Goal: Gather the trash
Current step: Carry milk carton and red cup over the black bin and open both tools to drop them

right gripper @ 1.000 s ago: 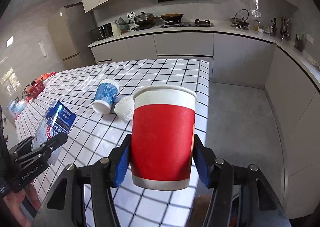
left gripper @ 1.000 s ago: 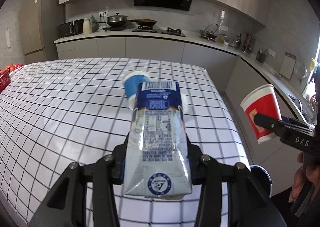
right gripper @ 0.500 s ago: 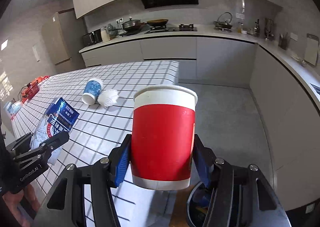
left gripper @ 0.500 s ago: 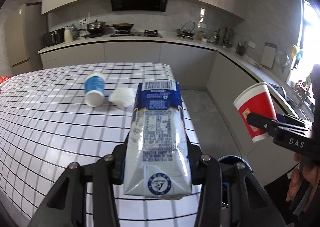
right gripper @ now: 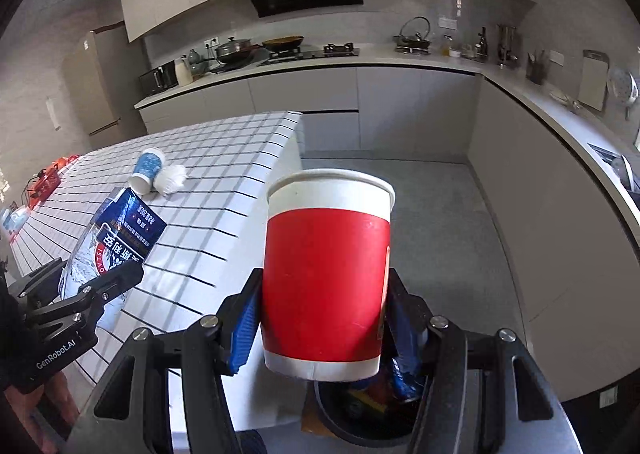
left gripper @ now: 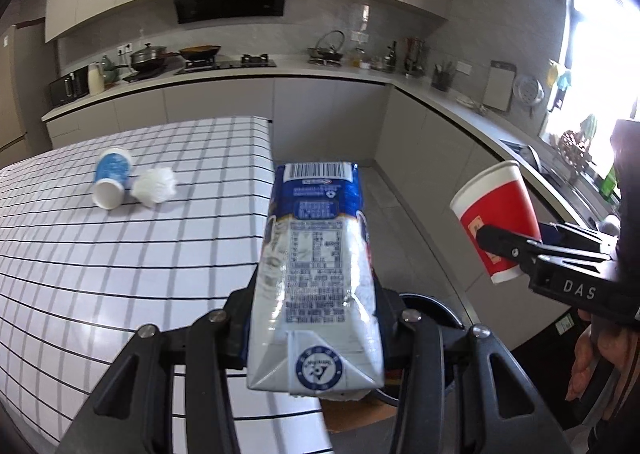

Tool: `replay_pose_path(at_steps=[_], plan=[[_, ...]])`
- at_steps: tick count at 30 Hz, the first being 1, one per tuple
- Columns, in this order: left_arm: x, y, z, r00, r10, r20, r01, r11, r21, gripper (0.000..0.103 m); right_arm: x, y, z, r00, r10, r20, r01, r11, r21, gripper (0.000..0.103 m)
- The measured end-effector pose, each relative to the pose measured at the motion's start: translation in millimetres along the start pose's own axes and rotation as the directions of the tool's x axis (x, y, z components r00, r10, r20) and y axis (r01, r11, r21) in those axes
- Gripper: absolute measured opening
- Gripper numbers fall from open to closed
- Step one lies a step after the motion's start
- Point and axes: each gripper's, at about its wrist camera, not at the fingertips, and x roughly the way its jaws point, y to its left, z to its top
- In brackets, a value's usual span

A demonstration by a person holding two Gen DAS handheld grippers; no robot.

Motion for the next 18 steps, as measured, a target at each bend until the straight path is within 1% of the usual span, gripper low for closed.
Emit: replay_pose_path(at_steps=[5, 11, 18], plan=[[15, -36, -9, 0.999, -0.034, -0.033, 0.035, 0.999, 0.025, 0.045, -6, -42, -19, 1.000, -0.023, -0.020, 0.023, 1.000, 0.018, 0.060], [35, -69, -24, 0.994, -0.066, -0.083, 0.069, 0.997, 0.035, 0.045, -4, -79, -44, 0.998, -0.036, -0.058, 0.038, 0.999, 0.025, 0.060], [65, -102, -59, 0.982, -0.077, -0.170, 0.082, 0.996, 0.025, 0.045, 16, -105, -76, 0.993, -0.023, -0.118, 0.020, 1.000, -0.023, 0.060]])
